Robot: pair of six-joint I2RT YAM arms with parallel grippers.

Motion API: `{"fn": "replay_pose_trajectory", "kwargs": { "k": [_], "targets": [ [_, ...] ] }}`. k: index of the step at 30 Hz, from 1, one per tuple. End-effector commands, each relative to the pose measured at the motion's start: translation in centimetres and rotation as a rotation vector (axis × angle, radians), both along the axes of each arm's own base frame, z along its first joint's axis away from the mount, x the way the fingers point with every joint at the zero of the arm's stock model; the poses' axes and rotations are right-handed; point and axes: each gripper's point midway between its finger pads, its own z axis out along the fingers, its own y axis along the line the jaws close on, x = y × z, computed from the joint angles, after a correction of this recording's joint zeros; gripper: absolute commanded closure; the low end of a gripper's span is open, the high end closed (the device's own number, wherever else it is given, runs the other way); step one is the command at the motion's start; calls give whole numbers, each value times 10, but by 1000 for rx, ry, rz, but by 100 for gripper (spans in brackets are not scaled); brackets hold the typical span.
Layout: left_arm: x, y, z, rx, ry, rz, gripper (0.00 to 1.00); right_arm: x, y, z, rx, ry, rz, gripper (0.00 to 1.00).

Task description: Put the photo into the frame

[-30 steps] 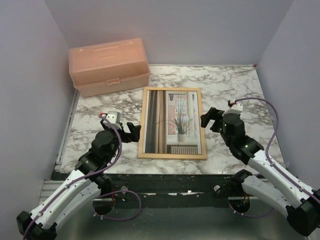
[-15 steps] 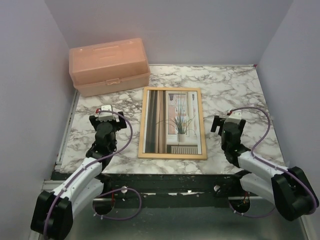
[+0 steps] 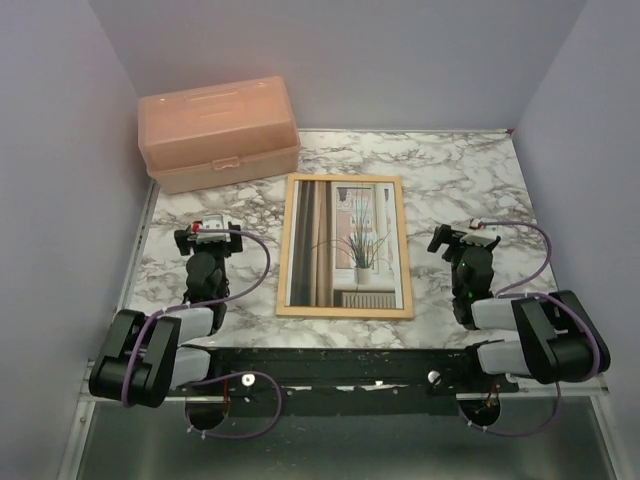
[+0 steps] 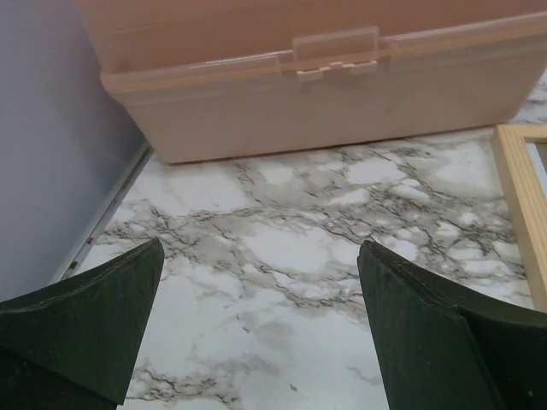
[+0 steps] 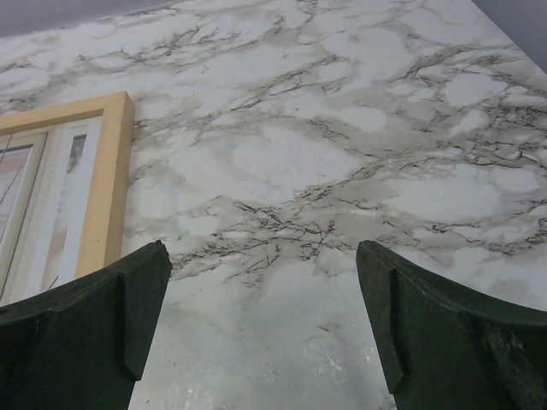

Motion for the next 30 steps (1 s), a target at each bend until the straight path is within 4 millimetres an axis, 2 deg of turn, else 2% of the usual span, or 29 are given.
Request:
{"fn": "replay_pose_trajectory", "kwargs": {
  "k": [1, 2, 3, 5, 6, 8, 10, 14, 27, 30],
  "targets": [
    [8, 13, 27, -97, -154, -55, 1, 17, 6, 25, 7, -140, 59, 2],
    [12, 17, 27, -97, -143, -40, 1, 20, 3, 24, 7, -145, 45, 2],
    [15, 15, 14, -138, -72, -42, 1, 22, 0, 17, 9, -134, 31, 2],
    [24, 24, 19, -132, -72, 9, 1, 26, -4, 2, 24, -125, 15, 2],
    [24, 23, 16, -143, -51, 7, 1, 30, -8, 8, 5, -158, 1, 0],
    [23, 27, 16, -156, -61, 30, 1, 36, -6, -5, 30, -59, -5, 0],
    [23, 27, 15, -165, -54, 32, 2, 40, -12, 0, 13, -96, -33, 0],
    [23, 28, 15, -160, -56, 39, 1, 41, -6, -4, 11, -70, 1, 0],
    [22, 29, 17, -162, -67, 41, 2, 40, -7, -3, 8, -77, -2, 0],
    [25, 14, 16, -120, -50, -39, 1, 40, -7, -3, 8, -78, -2, 0]
  ]
}}
